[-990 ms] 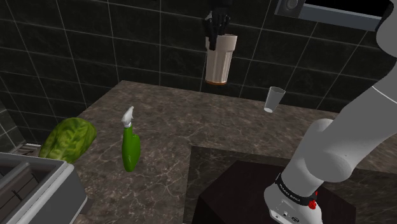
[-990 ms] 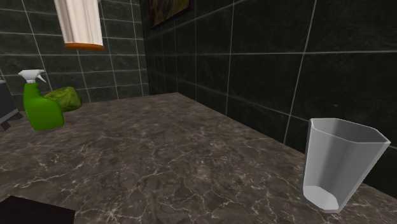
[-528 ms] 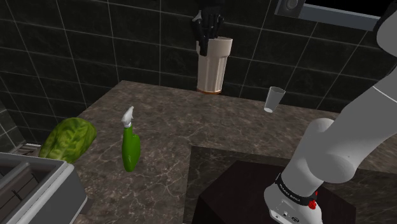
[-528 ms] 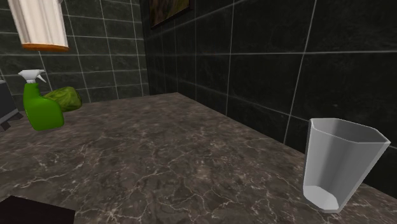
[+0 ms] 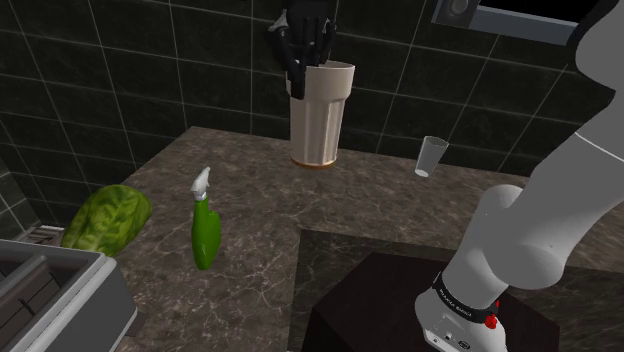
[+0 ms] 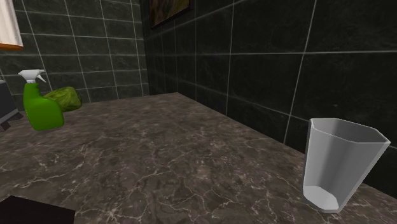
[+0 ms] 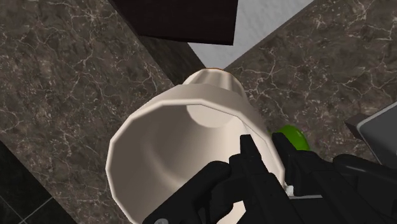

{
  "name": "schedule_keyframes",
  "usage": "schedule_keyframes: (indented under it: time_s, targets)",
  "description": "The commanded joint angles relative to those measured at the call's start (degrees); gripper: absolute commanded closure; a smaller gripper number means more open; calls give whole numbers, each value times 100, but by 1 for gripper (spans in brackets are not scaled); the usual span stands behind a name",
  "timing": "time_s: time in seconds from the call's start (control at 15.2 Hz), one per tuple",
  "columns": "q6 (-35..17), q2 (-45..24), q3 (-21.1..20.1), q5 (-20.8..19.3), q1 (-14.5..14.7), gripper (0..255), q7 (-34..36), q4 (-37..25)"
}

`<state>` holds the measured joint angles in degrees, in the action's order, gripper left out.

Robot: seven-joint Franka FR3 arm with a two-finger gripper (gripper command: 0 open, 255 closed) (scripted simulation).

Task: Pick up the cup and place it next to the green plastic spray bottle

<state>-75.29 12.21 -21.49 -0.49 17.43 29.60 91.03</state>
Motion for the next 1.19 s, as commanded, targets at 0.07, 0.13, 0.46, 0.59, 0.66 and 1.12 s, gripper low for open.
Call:
schedule_keyframes:
  time_s: [0.07, 0.13, 0.46, 0.59, 0.66, 1.12]
  targets:
    - [72, -303, -321, -23, 155, 255, 499, -339]
    - [98, -410, -431, -39, 215, 255, 671, -456]
    - [268, -1100, -983, -252, 588, 255, 1574, -1190]
    - [210, -1185, -1053, -282, 660, 255, 1714, -1197]
    - [116, -1132, -1038, -254, 648, 255, 1698, -1058]
    - [-509, -834, -968, -104, 596, 255, 1613, -183]
